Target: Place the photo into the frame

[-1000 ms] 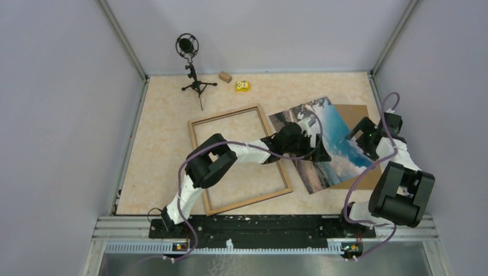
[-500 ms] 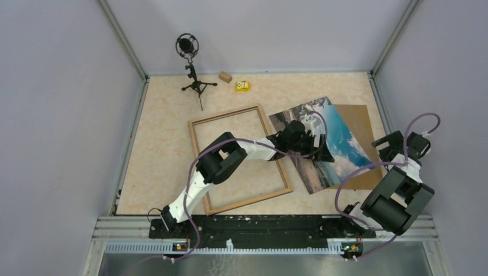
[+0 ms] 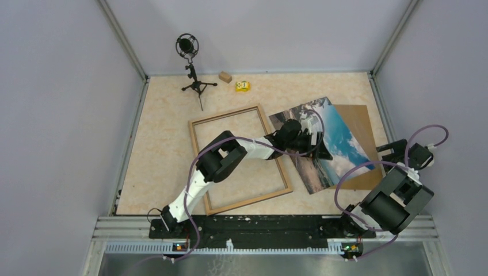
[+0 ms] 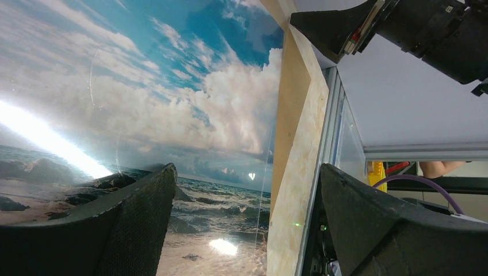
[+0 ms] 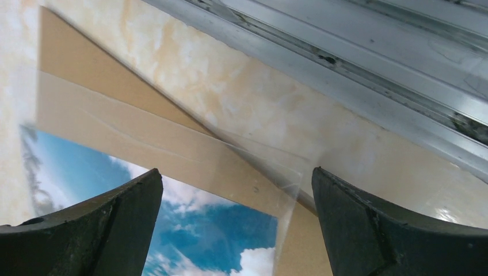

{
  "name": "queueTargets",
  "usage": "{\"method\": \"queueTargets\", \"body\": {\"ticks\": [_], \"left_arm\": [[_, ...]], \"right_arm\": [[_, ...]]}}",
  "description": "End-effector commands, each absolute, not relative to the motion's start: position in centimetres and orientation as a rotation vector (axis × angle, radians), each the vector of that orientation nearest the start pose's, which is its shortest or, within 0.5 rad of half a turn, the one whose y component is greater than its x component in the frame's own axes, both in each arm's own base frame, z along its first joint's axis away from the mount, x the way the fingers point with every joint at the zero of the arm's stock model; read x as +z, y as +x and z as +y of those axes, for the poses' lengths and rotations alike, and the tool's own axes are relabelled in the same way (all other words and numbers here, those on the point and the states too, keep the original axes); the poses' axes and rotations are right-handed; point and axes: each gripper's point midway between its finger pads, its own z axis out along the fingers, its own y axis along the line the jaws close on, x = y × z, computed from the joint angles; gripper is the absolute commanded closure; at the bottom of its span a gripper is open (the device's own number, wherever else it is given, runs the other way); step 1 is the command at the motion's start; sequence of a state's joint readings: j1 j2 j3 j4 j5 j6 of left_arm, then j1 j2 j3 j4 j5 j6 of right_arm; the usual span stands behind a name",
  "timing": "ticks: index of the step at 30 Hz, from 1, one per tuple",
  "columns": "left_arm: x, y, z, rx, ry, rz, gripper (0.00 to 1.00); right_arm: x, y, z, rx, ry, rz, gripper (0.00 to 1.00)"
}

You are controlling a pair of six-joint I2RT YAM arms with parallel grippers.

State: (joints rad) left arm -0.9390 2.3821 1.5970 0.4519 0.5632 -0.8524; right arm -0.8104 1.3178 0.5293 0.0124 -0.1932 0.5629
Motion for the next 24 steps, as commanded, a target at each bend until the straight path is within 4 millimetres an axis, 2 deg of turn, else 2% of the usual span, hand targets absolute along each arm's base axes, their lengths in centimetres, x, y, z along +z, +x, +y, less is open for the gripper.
{"method": "queueTargets", "body": {"ticks": [1, 5, 15, 24], "left_arm": [[4.0, 26.6, -55.5, -1.609, 0.524, 2.267, 0.02], [3.9, 26.7, -55.5, -1.606, 0.52, 2.264, 0.02], [4.3, 26.7, -55.4, -1.613, 0.519, 2.239, 0.02], [4.4, 26.6, -55.1, -1.613, 0.517, 2.226, 0.02]], "right_arm": [[4.9, 27.3, -18.9, 0.237, 1.353, 1.792, 0.01], [5.4, 27.4, -18.6, 0.267, 1.331, 1.777, 0.01], [7.9, 27.3, -19.5, 0.22, 1.255, 1.687, 0.01], [8.1, 27.7, -20.1, 0.202, 1.212, 1.65, 0.01]]}}
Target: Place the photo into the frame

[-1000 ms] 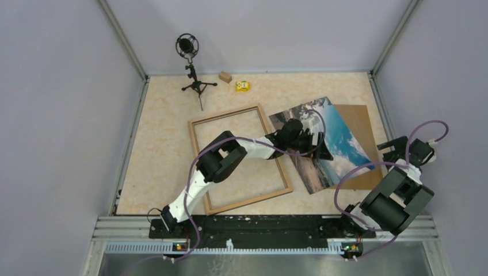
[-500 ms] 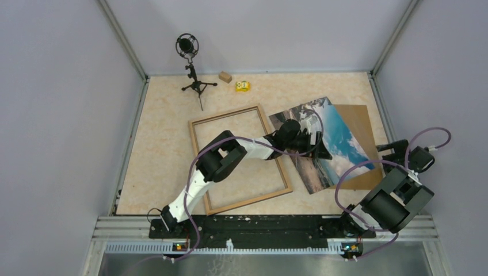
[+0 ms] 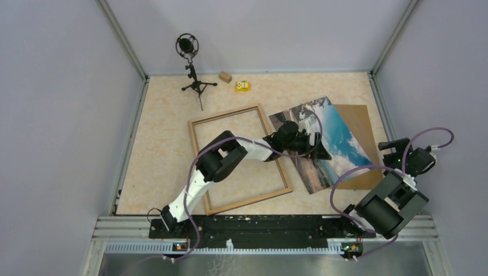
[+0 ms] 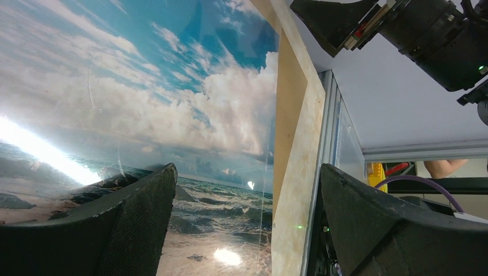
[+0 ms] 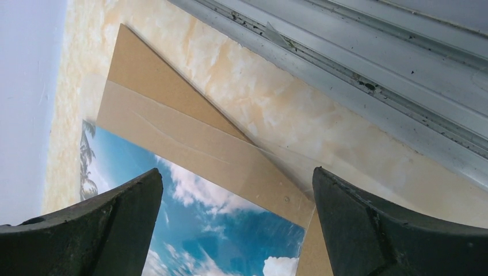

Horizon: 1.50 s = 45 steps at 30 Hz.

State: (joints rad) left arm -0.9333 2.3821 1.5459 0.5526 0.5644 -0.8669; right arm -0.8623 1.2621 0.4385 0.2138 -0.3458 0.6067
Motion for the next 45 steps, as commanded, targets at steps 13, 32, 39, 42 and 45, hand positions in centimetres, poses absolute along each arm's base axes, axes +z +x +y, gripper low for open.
{"method": "queueTargets", "body": {"ticks": [13, 32, 39, 42, 45], "left_arm": [[4.6, 26.6, -55.0, -1.614, 0.511, 2.217, 0.02], [4.8, 26.7, -55.0, -1.591, 0.503, 2.202, 0.02], [5.7, 26.3, -55.2, -1.637, 0.523, 2.18, 0.02], [6.5, 26.5, -55.1, -1.638, 0.523, 2.174, 0.02], [6.9, 27.2, -54.6, -1.61, 0.494, 2.188, 0.02]], "right_arm": [[5.1, 26.4, -18.6, 0.259, 1.365, 1.77, 0.01], [8.6, 30.3, -13.5, 0.647, 1.052, 1.803, 0.05], [9.4, 31.3, -11.6, 0.786, 1.096, 1.777, 0.07], [9.1, 31.5, -11.3, 0.817, 1.092, 1.777, 0.08], [9.0, 31.7, -11.2, 0.846, 1.086, 1.772, 0.12]]}}
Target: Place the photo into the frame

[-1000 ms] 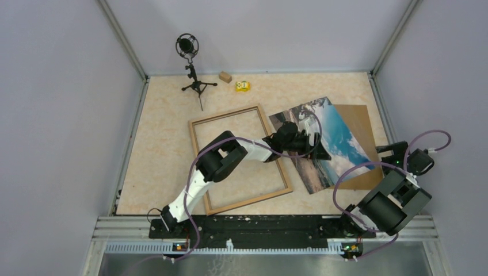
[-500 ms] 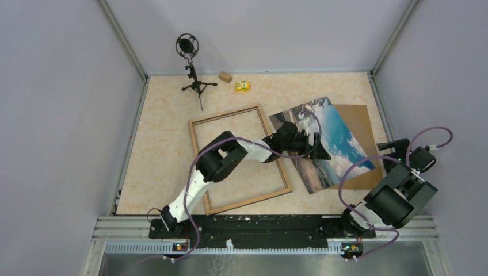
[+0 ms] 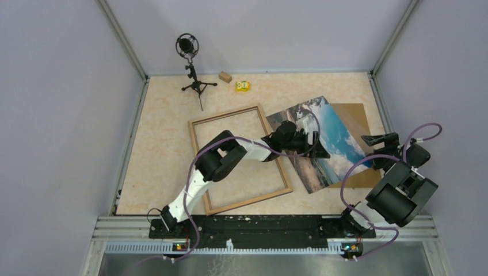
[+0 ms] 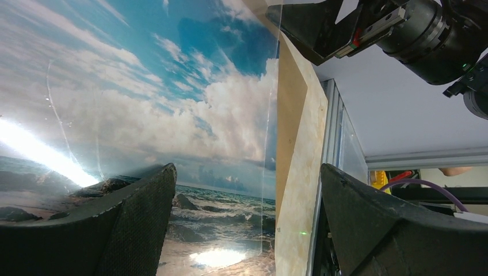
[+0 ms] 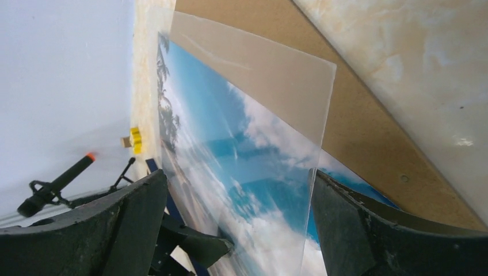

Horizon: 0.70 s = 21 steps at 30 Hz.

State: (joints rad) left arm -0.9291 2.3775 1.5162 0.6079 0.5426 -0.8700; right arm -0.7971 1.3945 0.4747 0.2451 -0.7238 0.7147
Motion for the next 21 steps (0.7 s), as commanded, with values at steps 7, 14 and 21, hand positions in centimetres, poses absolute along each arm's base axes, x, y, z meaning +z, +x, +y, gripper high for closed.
{"method": "queueTargets", "body": {"ticks": [7, 14, 21], "left_arm": [[9.3, 27.1, -54.3, -1.676, 0.515, 2.15, 0.02], [14.5, 27.0, -53.3, -1.669, 0.578, 2.077, 0.02], [21.1, 27.0, -49.3, -1.605, 0.612, 2.004, 0.02]], "right_arm": [[8.3, 33.0, -10.6, 0.899, 1.06, 1.757, 0.3], [7.4, 34.4, -9.6, 0.955, 1.037, 1.741, 0.58], [9.2, 34.8, -9.2, 1.006, 0.988, 1.71, 0.96]]}}
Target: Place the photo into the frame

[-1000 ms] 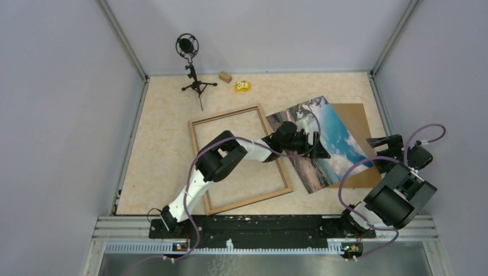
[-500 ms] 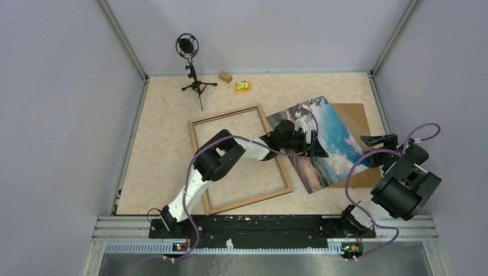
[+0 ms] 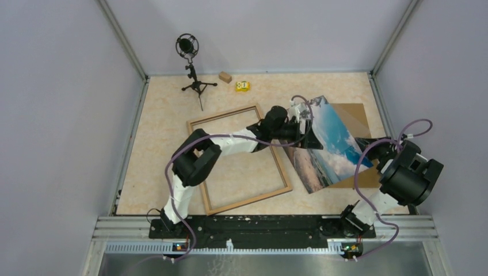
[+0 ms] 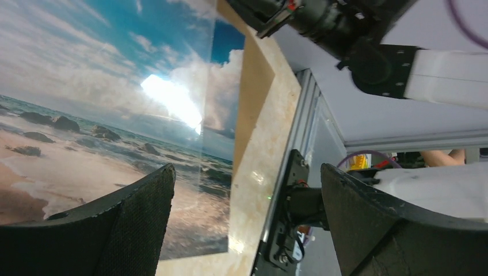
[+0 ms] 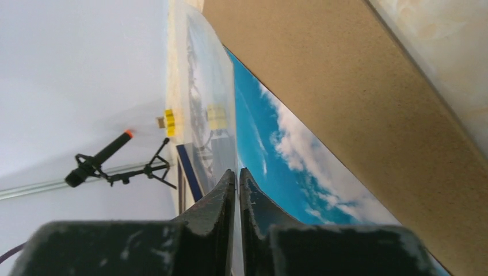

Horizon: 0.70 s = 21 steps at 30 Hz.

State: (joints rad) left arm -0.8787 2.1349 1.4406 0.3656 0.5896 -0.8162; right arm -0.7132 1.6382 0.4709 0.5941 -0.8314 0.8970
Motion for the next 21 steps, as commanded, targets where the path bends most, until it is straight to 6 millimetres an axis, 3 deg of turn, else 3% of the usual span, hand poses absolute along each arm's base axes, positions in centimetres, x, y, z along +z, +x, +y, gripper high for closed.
{"method": "queueTargets", "body": {"ticks": [1, 5, 12, 15, 21], "left_arm": [[22.1, 26.9, -48.5, -1.591, 0.613, 1.997, 0.02], [26.4, 26.8, -44.6, -1.527, 0.6, 1.936, 0.02], [31.6, 26.3, -38.5, -1.39, 0.544, 1.826, 0.02], [30.9, 26.2, -37.8, -1.37, 0.507, 1.838, 0.02], [27.3, 25.8, -38.9, -1.472, 0.419, 2.0, 0.02]], "right_arm": [[9.8, 34.7, -9.1, 1.003, 0.977, 1.71, 1.0], [12.2, 34.4, -9.2, 0.952, 0.95, 1.726, 1.0], [17.3, 33.3, -8.9, 0.86, 0.897, 1.728, 1.0], [19.0, 32.9, -8.0, 0.875, 0.879, 1.714, 1.0], [20.9, 32.2, -7.5, 0.858, 0.88, 1.702, 1.0]]}}
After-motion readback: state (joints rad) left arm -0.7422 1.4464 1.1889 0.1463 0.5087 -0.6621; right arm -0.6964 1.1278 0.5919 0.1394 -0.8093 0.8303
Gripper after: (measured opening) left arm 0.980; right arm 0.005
